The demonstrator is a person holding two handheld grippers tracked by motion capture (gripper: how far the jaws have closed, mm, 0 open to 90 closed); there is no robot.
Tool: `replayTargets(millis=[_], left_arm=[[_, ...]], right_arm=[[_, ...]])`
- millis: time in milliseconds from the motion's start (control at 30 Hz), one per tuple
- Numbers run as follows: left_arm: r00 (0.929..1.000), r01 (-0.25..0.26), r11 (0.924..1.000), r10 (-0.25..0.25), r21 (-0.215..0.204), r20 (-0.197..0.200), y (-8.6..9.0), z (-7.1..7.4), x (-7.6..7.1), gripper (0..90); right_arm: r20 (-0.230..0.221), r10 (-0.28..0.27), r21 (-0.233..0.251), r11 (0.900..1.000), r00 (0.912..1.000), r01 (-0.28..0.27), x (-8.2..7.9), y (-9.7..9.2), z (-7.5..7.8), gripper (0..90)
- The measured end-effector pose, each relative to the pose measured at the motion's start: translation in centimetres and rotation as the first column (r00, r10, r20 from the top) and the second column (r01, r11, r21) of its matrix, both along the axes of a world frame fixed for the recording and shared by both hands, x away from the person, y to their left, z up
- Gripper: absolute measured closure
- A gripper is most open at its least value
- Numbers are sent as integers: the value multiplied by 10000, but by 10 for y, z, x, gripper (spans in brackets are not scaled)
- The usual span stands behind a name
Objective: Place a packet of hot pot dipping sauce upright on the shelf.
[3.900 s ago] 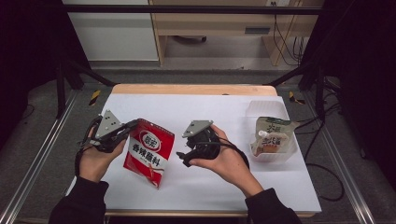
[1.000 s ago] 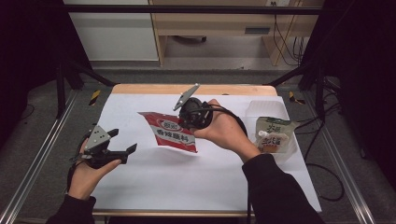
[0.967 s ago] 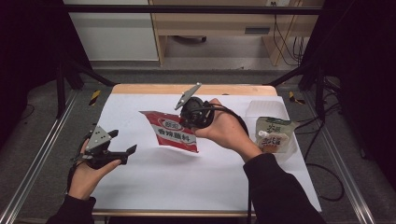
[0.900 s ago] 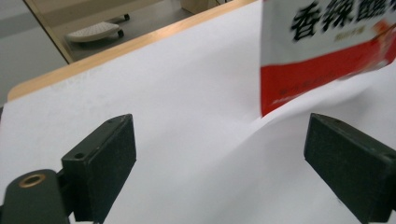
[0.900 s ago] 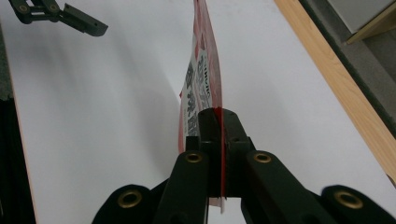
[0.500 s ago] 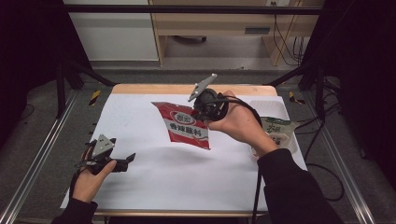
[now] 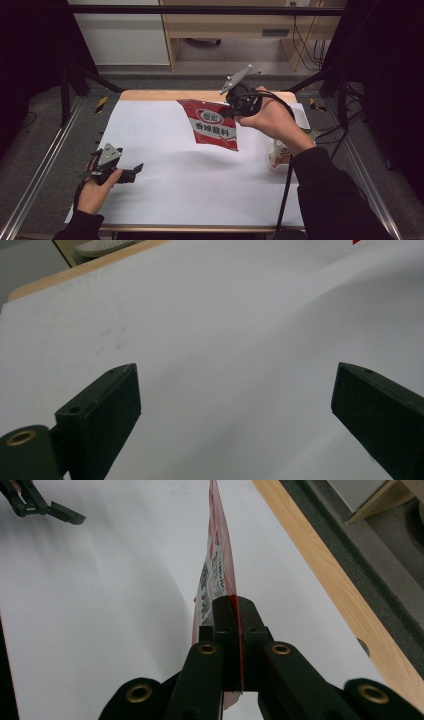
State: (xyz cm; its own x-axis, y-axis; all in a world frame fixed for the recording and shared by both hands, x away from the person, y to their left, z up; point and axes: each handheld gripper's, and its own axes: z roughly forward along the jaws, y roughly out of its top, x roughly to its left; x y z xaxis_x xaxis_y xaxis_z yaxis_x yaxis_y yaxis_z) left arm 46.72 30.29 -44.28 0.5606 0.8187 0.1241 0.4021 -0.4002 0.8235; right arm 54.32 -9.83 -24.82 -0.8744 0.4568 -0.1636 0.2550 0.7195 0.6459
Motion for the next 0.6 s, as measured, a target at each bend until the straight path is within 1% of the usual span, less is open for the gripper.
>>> replayTargets(millis=[100,133,200,333,433,567,600], left_arm=[[9999,74,10000,-74,17,-70,-1,-1,0,55],[9999,134,9999,-134,82,-63,-2,-1,0,55],[9997,243,9997,-243,39,-42,-5,0,-1,52],[9986,513,9986,-511,136,-113,-9,1,-1,49],[9987,494,9988,-493,74,-126,-12,0,-3,46],[9983,521,9981,-513,316,-272,-14,-2,-8,47],[9978,581,9972,-565,481,-345,-15,-3,-11,47]], right_arm=[[38,37,171,9998,10000,-38,5,-10,4,900],[39,7,219,9998,10000,-8,6,-12,6,900],[74,-64,410,9991,10000,61,8,-19,11,900],[156,-176,507,9986,9997,168,15,-31,20,900],[221,-322,554,9980,9992,309,22,-41,26,900],[280,-681,669,9956,9973,661,36,-53,29,900],[312,-779,681,9948,9965,756,38,-54,30,900]])
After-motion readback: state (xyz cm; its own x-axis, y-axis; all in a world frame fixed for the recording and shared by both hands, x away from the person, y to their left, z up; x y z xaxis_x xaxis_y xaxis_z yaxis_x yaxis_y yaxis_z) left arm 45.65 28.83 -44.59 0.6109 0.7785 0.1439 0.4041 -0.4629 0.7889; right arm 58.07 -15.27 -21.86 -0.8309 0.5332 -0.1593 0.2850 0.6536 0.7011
